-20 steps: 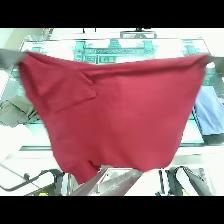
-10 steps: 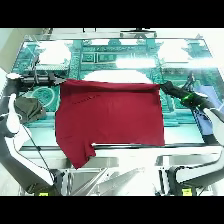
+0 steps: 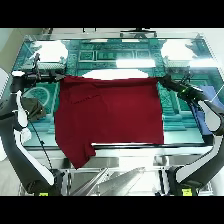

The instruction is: Fold the shirts.

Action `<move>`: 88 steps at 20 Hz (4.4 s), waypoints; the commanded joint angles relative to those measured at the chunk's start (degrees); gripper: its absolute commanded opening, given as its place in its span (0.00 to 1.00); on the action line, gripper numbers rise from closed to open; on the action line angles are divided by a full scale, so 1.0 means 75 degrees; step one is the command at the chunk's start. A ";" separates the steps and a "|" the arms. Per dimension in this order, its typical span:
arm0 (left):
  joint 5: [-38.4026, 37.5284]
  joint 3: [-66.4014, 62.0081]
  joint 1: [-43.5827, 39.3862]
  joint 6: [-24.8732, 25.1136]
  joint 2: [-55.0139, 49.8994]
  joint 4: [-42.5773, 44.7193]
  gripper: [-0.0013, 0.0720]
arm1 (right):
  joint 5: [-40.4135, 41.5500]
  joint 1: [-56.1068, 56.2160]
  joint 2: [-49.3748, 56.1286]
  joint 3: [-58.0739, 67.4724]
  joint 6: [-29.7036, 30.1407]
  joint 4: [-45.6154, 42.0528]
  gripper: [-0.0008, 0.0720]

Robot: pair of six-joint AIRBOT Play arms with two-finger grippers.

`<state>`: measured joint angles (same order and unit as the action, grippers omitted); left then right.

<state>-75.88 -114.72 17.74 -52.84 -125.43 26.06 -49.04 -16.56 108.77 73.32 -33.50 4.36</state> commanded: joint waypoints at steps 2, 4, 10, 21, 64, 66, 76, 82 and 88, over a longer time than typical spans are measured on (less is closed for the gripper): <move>-0.0752 0.0423 0.0210 -0.0052 0.0364 0.0265 0.03 | -0.0970 -0.0224 0.0067 0.0143 -0.0982 -0.1204 0.02; -0.1093 0.0597 0.0169 -0.0143 0.0373 0.0428 0.03 | -0.1134 -0.0271 0.0064 0.0143 -0.1451 -0.1923 0.02; -0.1416 0.0968 -0.0154 -0.0437 0.0376 0.1722 0.03 | -0.1067 -0.0335 0.0061 0.0134 -0.1979 -0.2838 0.03; -0.0673 0.0968 -0.0259 -0.0816 0.0373 0.2579 0.03 | -0.0866 -0.0495 0.0070 0.0134 -0.2372 -0.3526 0.03; 0.0262 1.1911 0.0525 -0.3888 0.7845 0.5557 0.42 | -0.3104 -0.2212 -0.4010 -0.5013 -0.4540 -0.7732 0.79; 0.0548 1.1911 0.0525 -0.3873 0.7807 0.5493 0.42 | -0.2707 -0.1996 -0.4010 -0.5423 -0.4532 -0.7697 0.78; 0.0982 1.2074 0.0519 -0.3206 0.8244 0.4296 0.42 | -0.2856 -0.0778 -0.4019 -0.5759 -0.4505 -0.7583 0.57; 0.1020 1.2473 0.0542 -0.3130 0.8247 0.4304 0.31 | -0.2530 -0.0775 -0.4255 -0.5756 -0.4508 -0.7516 0.46; 0.0385 1.2450 0.0542 -0.2629 0.8390 0.3529 0.06 | -0.2804 -0.0816 -0.4631 -0.5662 -0.4575 -0.7452 0.03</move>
<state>-69.52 -21.30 21.74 -74.74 -63.29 57.08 -70.17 -22.39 75.68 30.28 -67.13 -52.03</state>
